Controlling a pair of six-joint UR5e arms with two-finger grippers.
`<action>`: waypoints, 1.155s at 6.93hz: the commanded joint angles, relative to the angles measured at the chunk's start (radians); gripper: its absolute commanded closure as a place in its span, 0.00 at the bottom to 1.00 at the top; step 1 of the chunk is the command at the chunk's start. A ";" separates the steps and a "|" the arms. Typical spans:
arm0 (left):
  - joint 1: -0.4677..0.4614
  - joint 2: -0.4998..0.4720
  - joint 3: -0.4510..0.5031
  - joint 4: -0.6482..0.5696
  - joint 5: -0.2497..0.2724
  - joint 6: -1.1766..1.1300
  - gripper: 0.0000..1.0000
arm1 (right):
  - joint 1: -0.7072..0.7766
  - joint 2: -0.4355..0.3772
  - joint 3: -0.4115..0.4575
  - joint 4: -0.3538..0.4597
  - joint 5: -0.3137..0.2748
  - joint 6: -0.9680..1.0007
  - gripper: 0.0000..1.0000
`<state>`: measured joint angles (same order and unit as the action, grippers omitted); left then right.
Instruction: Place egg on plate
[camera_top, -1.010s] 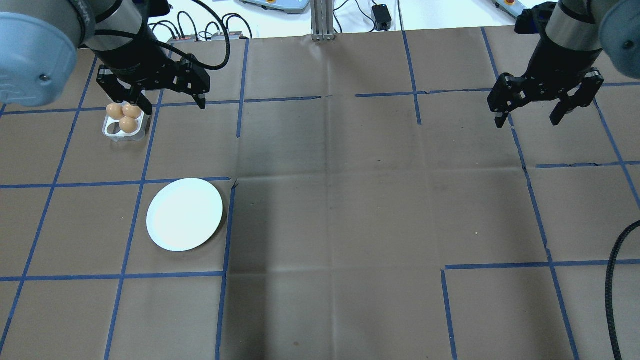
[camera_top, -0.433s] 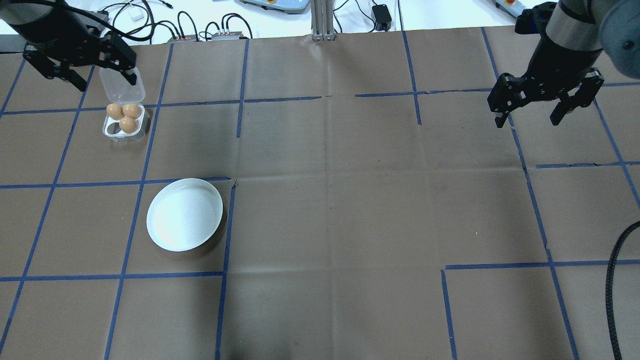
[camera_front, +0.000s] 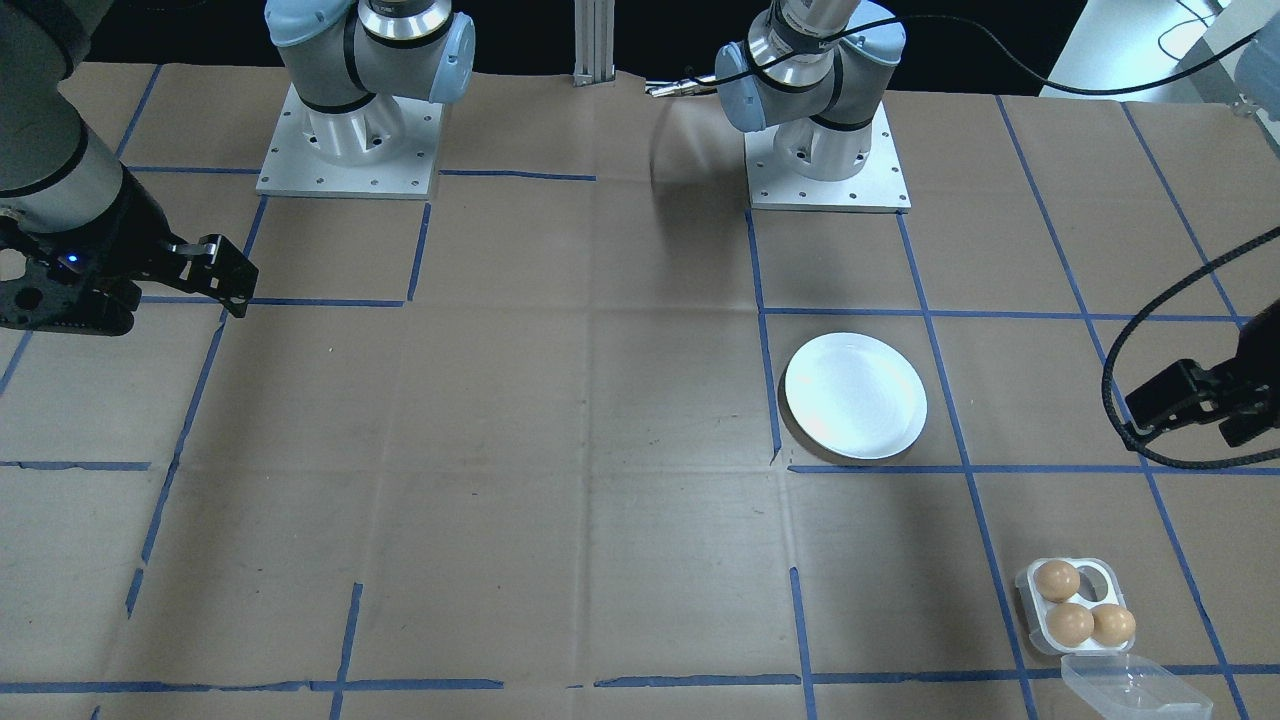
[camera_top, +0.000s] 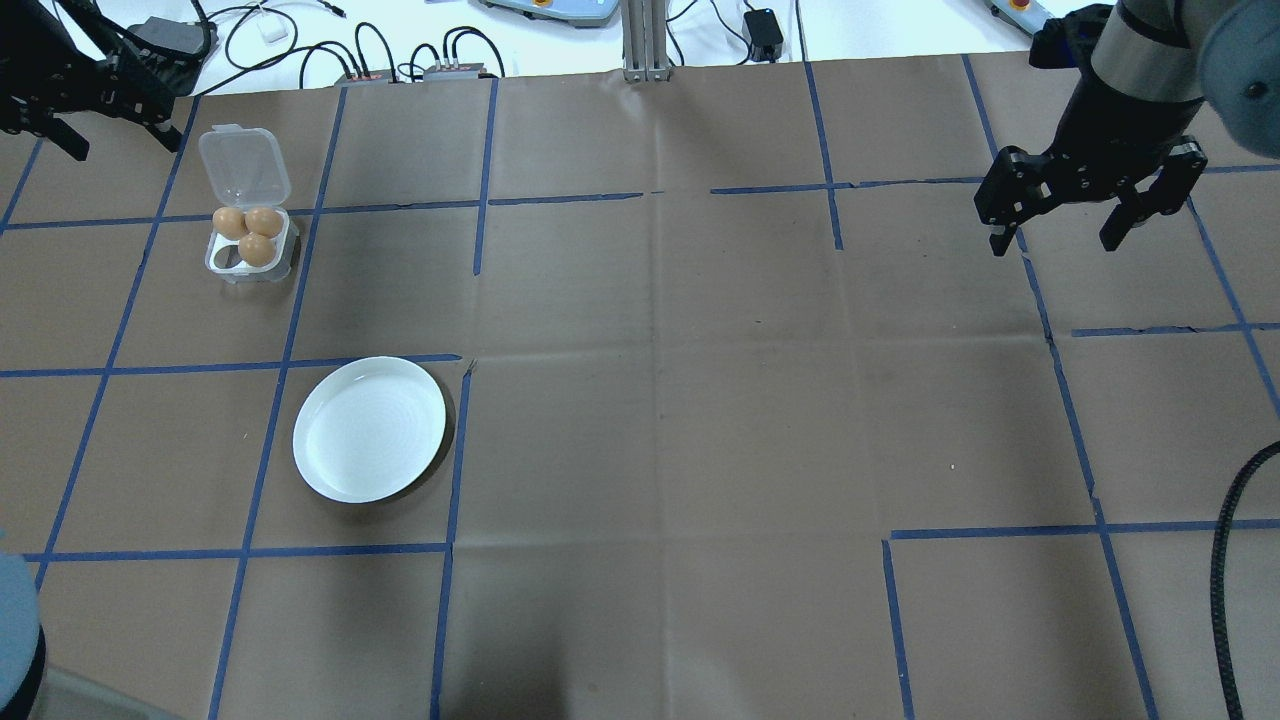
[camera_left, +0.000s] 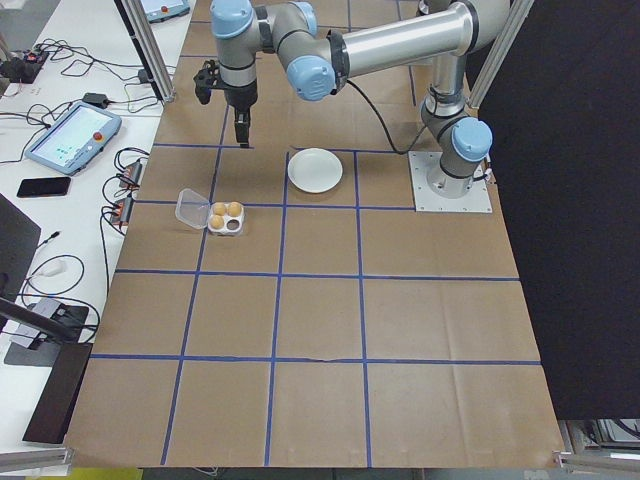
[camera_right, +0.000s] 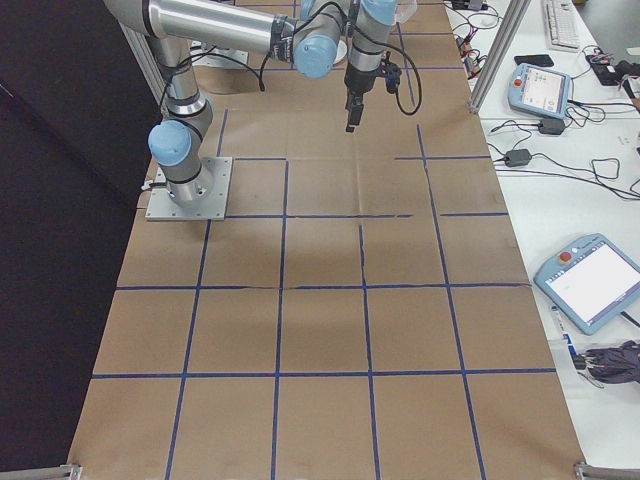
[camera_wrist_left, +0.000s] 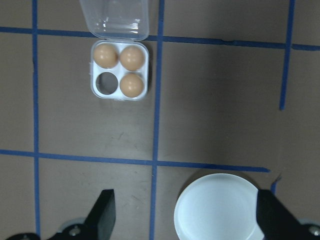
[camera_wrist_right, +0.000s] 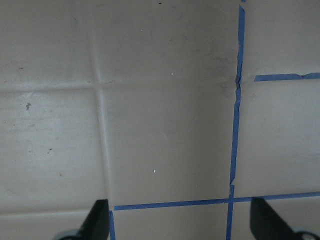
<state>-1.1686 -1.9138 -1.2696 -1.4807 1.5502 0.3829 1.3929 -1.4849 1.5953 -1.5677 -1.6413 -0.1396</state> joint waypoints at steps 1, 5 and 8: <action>0.010 -0.074 0.012 0.052 0.002 0.070 0.00 | 0.000 0.000 0.000 -0.002 0.000 0.000 0.00; 0.009 -0.234 -0.023 0.181 0.004 0.060 0.00 | 0.000 0.000 0.000 0.000 0.000 0.000 0.00; 0.006 -0.283 -0.167 0.431 0.011 0.057 0.00 | 0.000 0.000 0.000 0.000 0.000 0.000 0.00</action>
<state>-1.1620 -2.1831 -1.3728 -1.1502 1.5577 0.4404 1.3928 -1.4848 1.5953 -1.5677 -1.6414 -0.1396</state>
